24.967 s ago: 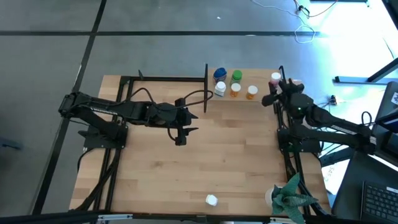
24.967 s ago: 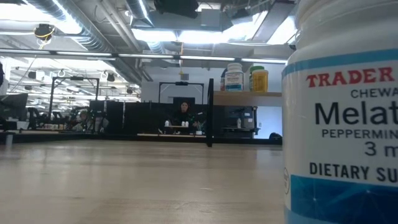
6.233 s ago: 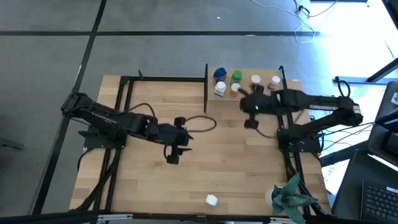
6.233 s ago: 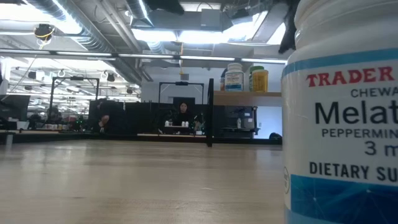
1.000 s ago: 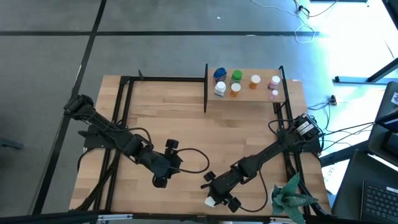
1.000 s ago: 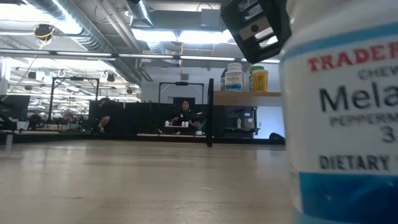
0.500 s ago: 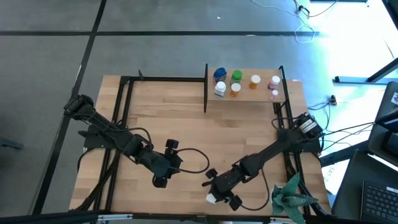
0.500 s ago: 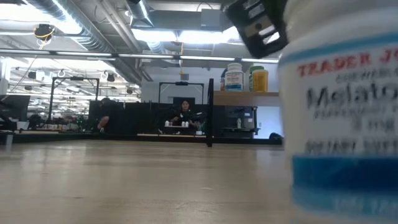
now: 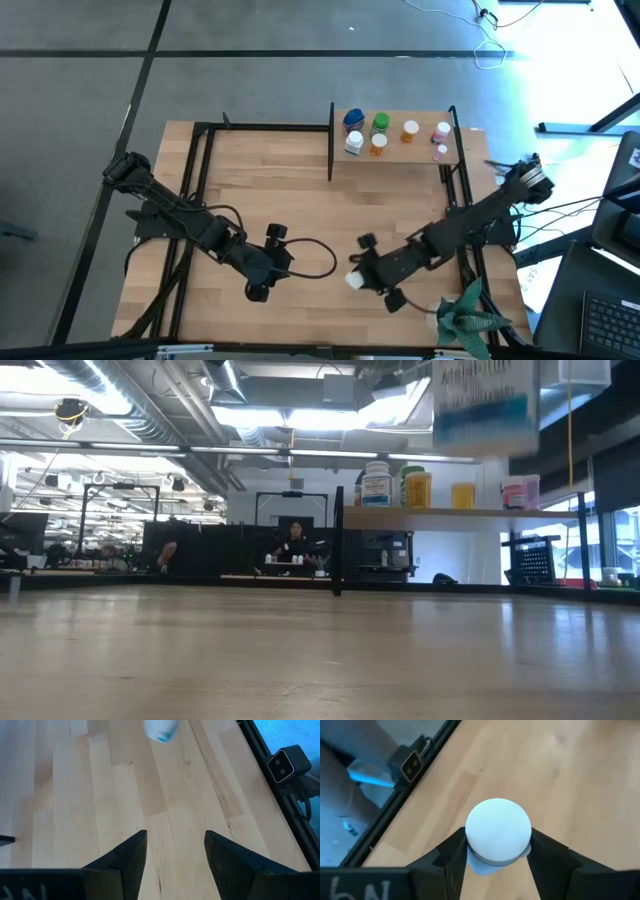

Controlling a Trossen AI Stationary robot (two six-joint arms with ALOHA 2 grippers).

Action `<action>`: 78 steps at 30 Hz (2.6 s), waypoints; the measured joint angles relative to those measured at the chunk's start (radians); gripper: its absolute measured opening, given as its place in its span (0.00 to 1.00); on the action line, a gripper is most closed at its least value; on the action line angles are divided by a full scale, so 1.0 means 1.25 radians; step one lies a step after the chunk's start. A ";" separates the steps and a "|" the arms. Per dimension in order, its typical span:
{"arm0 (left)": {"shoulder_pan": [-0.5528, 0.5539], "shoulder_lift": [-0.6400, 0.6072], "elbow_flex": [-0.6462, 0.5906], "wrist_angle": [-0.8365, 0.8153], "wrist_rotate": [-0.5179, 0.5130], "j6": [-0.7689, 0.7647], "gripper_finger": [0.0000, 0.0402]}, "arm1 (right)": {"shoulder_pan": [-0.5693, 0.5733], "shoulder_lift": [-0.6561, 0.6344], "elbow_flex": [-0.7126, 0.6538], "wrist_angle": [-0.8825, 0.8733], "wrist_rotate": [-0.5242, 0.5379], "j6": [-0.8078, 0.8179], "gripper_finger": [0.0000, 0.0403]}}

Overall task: Pick and place medicine bottles onto shelf by color
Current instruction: Put the white medicine bottle on the shelf

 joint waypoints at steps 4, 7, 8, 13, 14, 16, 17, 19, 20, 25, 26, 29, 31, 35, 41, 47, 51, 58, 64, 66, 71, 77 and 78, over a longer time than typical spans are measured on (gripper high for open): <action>0.000 0.000 0.000 0.000 0.000 0.000 0.48 | 0.000 -0.084 0.000 -0.056 0.033 0.029 0.45; 0.000 0.000 0.000 0.001 0.000 0.000 0.48 | 0.000 -0.135 0.000 -0.102 0.076 0.047 0.45; 0.000 0.000 0.000 0.001 0.000 0.000 0.48 | 0.000 -0.151 0.000 -0.126 0.089 0.049 0.45; 0.005 0.000 0.000 0.010 -0.036 -0.001 0.48 | -0.022 -0.222 0.000 -0.221 0.151 0.099 0.45; 0.008 0.000 0.000 0.010 -0.060 -0.007 0.48 | -0.031 -0.234 0.000 -0.232 0.160 0.108 0.45; 0.019 0.000 0.000 0.012 -0.117 -0.022 0.48 | -0.051 -0.254 0.001 -0.261 0.183 0.119 0.45; 0.026 0.000 0.000 0.013 -0.143 -0.032 0.48 | -0.063 -0.263 0.001 -0.274 0.191 0.127 0.45; 0.042 0.000 0.000 0.012 -0.182 -0.050 0.48 | -0.091 -0.281 0.001 -0.295 0.199 0.129 0.45; 0.051 0.000 0.000 0.013 -0.194 -0.057 0.48 | -0.104 -0.289 0.001 -0.310 0.200 0.128 0.45; 0.095 0.000 0.000 0.013 -0.203 -0.059 0.48 | -0.174 -0.333 0.001 -0.373 0.201 0.130 0.45; 0.103 0.000 0.000 0.013 -0.203 -0.055 0.48 | -0.186 -0.342 0.001 -0.383 0.195 0.127 0.45; 0.126 0.000 0.000 0.013 -0.203 -0.029 0.48 | -0.223 -0.369 0.001 -0.413 0.191 0.107 0.45; 0.142 0.000 0.000 0.013 -0.203 -0.018 0.48 | -0.255 -0.389 0.001 -0.431 0.197 0.107 0.45; 0.177 0.000 0.000 0.013 -0.203 -0.015 0.48 | -0.326 -0.413 0.001 -0.460 0.201 0.067 0.45; 0.230 0.000 -0.001 0.014 -0.203 -0.015 0.48 | -0.462 -0.421 0.001 -0.458 0.163 -0.020 0.45; 0.265 0.000 -0.001 0.046 -0.205 -0.003 0.48 | -0.610 -0.420 0.001 -0.430 0.011 -0.128 0.45; 0.271 0.000 -0.001 0.059 -0.205 0.023 0.48 | -0.704 -0.420 0.001 -0.417 -0.041 -0.211 0.45; 0.271 0.000 -0.001 0.059 -0.204 0.028 0.48 | -0.872 -0.385 0.001 -0.419 -0.159 -0.281 0.45; 0.271 0.000 -0.001 0.059 -0.204 0.028 0.48 | -0.955 -0.319 0.001 -0.391 -0.232 -0.337 0.45; 0.271 0.000 -0.001 0.059 -0.204 0.028 0.48 | -0.972 -0.300 0.001 -0.385 -0.237 -0.351 0.45; 0.271 0.000 -0.001 0.058 -0.204 0.029 0.48 | -1.007 -0.263 0.001 -0.384 -0.238 -0.354 0.45; 0.271 0.000 -0.001 0.058 -0.204 0.029 0.48 | -1.023 -0.251 0.002 -0.372 -0.238 -0.358 0.46; 0.271 0.000 -0.001 0.058 -0.203 0.029 0.48 | -1.024 -0.251 0.002 -0.373 -0.238 -0.358 0.46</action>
